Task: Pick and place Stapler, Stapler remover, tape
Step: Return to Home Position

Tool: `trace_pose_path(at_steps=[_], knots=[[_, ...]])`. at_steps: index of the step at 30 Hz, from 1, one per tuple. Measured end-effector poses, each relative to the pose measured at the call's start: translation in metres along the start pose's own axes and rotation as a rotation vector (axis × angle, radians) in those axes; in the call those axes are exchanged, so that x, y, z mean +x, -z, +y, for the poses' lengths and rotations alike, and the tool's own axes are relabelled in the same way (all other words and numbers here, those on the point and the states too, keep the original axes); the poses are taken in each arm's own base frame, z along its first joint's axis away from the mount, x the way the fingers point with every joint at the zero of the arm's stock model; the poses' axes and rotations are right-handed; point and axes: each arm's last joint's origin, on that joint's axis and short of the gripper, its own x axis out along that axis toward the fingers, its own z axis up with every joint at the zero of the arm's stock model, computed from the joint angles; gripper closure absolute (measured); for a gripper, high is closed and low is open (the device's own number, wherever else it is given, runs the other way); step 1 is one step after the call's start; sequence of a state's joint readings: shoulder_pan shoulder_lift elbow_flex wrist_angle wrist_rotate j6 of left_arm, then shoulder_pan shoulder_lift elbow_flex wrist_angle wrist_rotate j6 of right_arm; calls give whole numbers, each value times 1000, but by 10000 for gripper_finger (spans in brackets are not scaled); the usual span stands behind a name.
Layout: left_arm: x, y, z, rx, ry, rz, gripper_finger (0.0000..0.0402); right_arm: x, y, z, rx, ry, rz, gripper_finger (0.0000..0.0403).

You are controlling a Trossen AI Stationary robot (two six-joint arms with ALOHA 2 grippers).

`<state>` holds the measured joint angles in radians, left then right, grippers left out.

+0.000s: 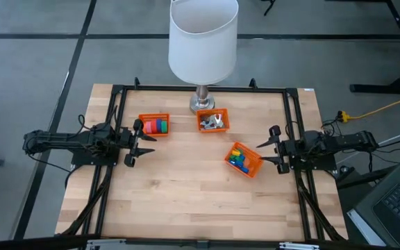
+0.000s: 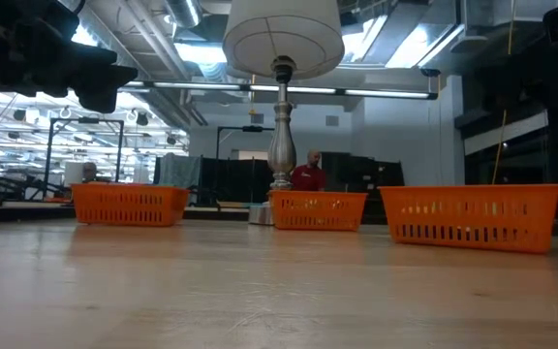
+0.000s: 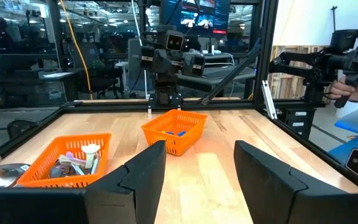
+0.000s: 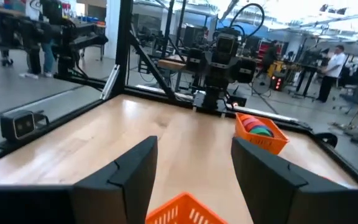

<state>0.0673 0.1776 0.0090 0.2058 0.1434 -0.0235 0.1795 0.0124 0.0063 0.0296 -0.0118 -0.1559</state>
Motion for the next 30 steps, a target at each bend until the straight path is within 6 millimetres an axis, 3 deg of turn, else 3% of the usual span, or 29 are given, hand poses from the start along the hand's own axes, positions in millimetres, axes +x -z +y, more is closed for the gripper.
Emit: trace_pose_path(at_steps=[30], knots=[[0,0,0,0,0,0,213,0,0,0,43,0,2,192]])
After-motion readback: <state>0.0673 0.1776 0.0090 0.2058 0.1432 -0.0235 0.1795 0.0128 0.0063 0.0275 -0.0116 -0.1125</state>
